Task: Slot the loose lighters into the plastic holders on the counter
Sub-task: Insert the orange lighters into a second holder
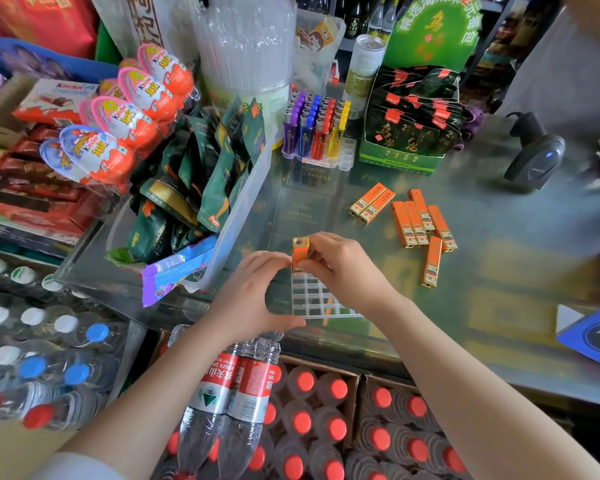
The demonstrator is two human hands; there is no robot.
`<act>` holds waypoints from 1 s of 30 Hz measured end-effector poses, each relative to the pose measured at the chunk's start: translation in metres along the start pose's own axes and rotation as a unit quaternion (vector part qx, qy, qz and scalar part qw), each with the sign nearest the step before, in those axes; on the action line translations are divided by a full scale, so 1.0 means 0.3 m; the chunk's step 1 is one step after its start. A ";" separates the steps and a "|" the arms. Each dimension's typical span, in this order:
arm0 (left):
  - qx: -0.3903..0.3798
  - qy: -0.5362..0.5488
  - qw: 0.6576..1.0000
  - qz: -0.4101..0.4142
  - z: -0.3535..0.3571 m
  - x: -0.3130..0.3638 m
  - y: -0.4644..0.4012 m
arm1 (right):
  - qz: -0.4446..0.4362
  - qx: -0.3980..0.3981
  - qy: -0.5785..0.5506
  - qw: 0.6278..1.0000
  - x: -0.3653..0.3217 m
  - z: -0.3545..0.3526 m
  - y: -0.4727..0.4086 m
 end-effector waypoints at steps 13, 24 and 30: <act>-0.004 0.002 1.000 -0.012 -0.001 0.009 -0.007 | 0.015 -0.002 0.076 0.997 0.041 0.031 0.018; 0.015 -0.001 0.999 -0.047 0.012 -0.001 -0.012 | 0.330 0.162 0.088 0.926 0.196 -0.138 -0.118; 0.026 0.002 0.998 -0.051 0.011 0.004 -0.015 | 0.387 0.128 0.119 0.905 0.234 -0.124 -0.190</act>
Point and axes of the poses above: each hand's wrist, its own y-axis away from the middle knuckle, its own z-axis out of the palm, x = y × z, the point moved 1 cm from there along -y, towards the middle knuckle, and after that the axes turned 8 degrees about z, right-handed, at the moved point
